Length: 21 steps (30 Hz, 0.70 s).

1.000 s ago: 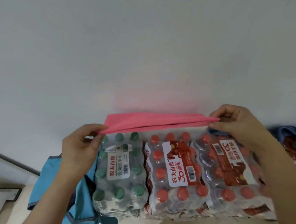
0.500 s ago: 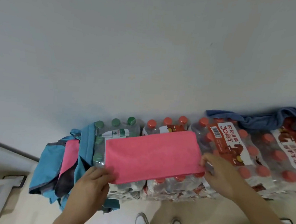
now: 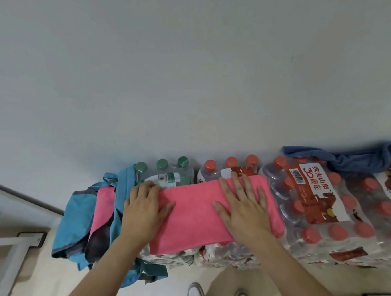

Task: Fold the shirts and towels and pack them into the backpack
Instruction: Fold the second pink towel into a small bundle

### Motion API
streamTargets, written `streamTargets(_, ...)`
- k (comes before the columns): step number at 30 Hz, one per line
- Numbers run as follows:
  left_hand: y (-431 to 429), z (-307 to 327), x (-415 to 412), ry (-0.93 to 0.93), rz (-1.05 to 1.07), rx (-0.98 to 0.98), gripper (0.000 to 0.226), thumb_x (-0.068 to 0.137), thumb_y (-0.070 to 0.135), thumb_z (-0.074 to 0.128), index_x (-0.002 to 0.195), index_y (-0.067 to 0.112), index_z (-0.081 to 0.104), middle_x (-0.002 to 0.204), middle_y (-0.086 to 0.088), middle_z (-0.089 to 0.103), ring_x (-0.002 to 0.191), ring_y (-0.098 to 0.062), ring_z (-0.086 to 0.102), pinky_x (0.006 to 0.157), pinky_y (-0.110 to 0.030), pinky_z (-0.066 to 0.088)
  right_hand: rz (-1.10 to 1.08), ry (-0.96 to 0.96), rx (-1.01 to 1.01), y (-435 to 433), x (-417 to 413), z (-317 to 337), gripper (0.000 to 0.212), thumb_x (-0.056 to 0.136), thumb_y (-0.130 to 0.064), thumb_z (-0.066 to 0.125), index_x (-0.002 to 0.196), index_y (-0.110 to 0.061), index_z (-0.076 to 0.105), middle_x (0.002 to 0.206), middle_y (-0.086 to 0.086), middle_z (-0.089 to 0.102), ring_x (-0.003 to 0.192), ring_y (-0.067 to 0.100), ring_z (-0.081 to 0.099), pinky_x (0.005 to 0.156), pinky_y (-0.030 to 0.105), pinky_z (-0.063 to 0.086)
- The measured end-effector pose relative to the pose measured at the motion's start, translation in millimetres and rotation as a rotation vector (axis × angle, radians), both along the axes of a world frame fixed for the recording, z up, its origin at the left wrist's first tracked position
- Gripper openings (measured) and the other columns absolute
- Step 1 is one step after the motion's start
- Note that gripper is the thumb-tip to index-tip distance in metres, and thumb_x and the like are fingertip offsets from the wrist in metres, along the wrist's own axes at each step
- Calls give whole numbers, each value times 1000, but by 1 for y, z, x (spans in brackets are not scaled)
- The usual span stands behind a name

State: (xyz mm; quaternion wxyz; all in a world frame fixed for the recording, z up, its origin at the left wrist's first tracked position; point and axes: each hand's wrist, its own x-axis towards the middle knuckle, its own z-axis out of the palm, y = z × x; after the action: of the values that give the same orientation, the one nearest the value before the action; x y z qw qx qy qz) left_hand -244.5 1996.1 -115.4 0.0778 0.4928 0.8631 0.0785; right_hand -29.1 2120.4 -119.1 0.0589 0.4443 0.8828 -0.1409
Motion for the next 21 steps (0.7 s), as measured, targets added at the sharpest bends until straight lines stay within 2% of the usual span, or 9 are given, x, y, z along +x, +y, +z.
streamTargets(4, -3, 7, 4, -146, 63, 180, 34, 81, 43, 69, 82, 19, 45, 78, 3, 53, 73, -20, 49, 62, -32, 37, 15, 11, 30, 1, 2, -2, 63, 86, -68, -4, 139, -41, -25, 154, -10, -27, 143, 14, -24, 113, 44, -15)
streamTargets(7, -1, 18, 8, -351, 205, 249, 39, 81, 40, 71, 99, 24, 40, 69, 2, 54, 62, -19, 52, 53, -31, 35, -1, 57, 61, -2, -2, -3, 61, 93, -61, 3, 148, -35, -9, 157, -6, -15, 146, 15, -12, 117, 49, -1)
streamTargets(10, -6, 27, 2, -699, 294, 343, 63, 77, 43, 72, 125, 36, 32, 70, -6, 57, 64, -20, 59, 60, -34, 51, -18, 203, 109, -17, -20, 13, 58, 91, -29, 27, 147, -16, 33, 155, 4, 27, 144, 20, 23, 110, 52, 33)
streamTargets(11, -10, 29, 0, -784, 295, 349, 68, 75, 42, 73, 128, 37, 30, 75, -6, 62, 69, -20, 62, 65, -35, 54, 18, 277, 115, -26, -29, 16, 58, 90, -24, 29, 146, -12, 33, 154, 5, 28, 144, 20, 22, 112, 48, 30)
streamTargets(12, -15, 30, 1, -850, 290, 346, 67, 73, 40, 73, 125, 37, 31, 83, -2, 66, 75, -19, 65, 68, -35, 56, 54, 377, 72, -37, -38, 18, 57, 94, -24, 27, 149, -12, 25, 157, 3, 18, 145, 16, 13, 117, 38, 18)
streamTargets(14, -22, 30, 4, -958, 284, 372, 54, 71, 37, 72, 111, 34, 37, 93, 1, 67, 82, -20, 67, 68, -35, 57, 40, 532, -167, -58, -57, 23, 57, 102, -34, 24, 152, -19, 3, 157, -8, -10, 145, 4, -10, 112, 14, -7)
streamTargets(15, -24, 29, 7, -984, 285, 397, 45, 73, 33, 72, 104, 31, 40, 94, 0, 66, 82, -21, 67, 64, -33, 57, 12, 562, -279, -65, -65, 23, 61, 102, -40, 26, 152, -22, -2, 156, -12, -16, 143, 1, -15, 108, 9, -11)
streamTargets(18, -25, 25, 11, -968, 326, 485, 28, 82, 18, 71, 83, 27, 45, 90, -6, 65, 81, -27, 63, 58, -29, 52, -127, 568, -419, -72, -78, 13, 70, 98, -48, 31, 152, -23, -7, 158, -9, -16, 143, 2, -13, 111, 15, -8)
streamTargets(21, -25, 32, 10, -1030, 371, 577, 22, 85, 13, 69, 84, 29, 53, 97, -16, 62, 86, -37, 60, 69, -45, 52, -181, 606, -501, -74, -83, 12, 74, 94, -55, 31, 152, -25, -3, 160, -9, -11, 143, 0, -9, 113, 17, -4)
